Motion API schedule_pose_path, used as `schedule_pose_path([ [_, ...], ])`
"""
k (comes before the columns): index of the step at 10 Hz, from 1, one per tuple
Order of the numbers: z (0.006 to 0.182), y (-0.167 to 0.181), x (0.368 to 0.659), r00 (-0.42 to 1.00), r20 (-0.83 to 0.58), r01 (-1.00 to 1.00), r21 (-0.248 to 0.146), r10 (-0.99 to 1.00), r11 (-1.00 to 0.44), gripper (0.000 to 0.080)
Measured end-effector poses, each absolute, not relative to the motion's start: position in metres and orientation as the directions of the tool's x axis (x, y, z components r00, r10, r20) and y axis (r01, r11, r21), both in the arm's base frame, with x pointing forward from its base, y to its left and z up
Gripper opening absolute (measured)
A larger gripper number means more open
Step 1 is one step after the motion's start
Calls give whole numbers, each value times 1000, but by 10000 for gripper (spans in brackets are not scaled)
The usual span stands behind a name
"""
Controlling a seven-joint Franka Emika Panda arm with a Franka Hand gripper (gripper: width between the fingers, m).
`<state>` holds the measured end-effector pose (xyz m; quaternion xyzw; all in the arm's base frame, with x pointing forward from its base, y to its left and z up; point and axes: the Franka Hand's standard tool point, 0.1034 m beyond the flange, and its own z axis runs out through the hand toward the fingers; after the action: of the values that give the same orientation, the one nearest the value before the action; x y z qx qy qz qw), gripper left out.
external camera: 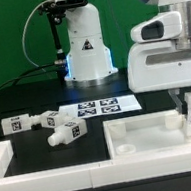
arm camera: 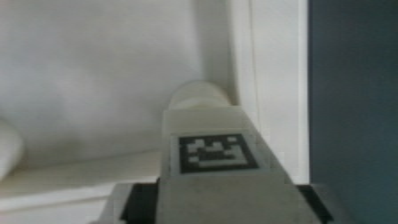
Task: Assemble one leg
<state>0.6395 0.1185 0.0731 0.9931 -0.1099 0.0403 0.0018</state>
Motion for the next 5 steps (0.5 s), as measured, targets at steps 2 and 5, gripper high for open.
schedule_pose_path([
  [2,73,118,640,945,80,-318,-13,-318,-948,284],
  [5,72,119,639,733,92,-675,-25,-674,-737,284],
])
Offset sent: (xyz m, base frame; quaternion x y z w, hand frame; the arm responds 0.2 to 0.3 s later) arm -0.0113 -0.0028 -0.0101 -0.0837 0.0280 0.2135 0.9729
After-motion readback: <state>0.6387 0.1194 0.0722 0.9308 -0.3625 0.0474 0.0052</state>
